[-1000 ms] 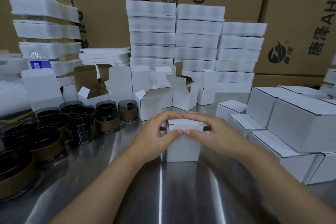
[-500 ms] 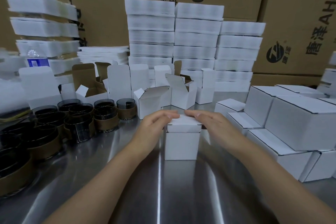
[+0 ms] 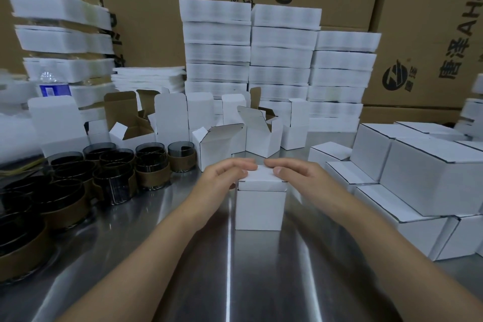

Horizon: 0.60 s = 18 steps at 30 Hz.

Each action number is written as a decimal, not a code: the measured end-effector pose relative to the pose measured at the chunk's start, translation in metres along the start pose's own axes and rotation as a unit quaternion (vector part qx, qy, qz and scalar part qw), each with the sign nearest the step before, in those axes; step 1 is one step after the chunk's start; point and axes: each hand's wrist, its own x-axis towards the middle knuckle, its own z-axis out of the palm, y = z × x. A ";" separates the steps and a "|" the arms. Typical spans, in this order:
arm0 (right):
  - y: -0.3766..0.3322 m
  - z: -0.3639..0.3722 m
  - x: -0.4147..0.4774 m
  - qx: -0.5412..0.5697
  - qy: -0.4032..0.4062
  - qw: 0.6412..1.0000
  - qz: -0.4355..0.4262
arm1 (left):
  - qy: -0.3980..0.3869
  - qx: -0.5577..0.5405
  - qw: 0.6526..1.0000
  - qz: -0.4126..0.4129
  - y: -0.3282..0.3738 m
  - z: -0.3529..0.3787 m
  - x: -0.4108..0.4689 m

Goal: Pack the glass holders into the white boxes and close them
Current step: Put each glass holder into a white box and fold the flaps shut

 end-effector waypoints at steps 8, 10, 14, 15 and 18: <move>-0.002 -0.001 -0.001 0.012 -0.004 1.000 0.008 | 0.002 -0.005 1.000 -0.006 0.001 -0.001 -0.001; -0.002 -0.001 -0.001 0.013 -0.004 1.000 0.007 | -0.001 -0.006 1.000 -0.005 0.001 -0.002 -0.001; -0.002 0.000 -0.001 0.022 -0.006 1.000 0.005 | -0.004 -0.008 1.000 -0.002 0.001 -0.002 -0.001; -0.002 0.000 -0.001 0.024 -0.006 1.000 0.003 | -0.005 -0.008 1.000 -0.002 0.001 -0.003 -0.001; -0.002 -0.001 -0.001 0.024 -0.008 1.000 -0.002 | -0.006 -0.010 1.000 0.002 0.001 -0.003 -0.001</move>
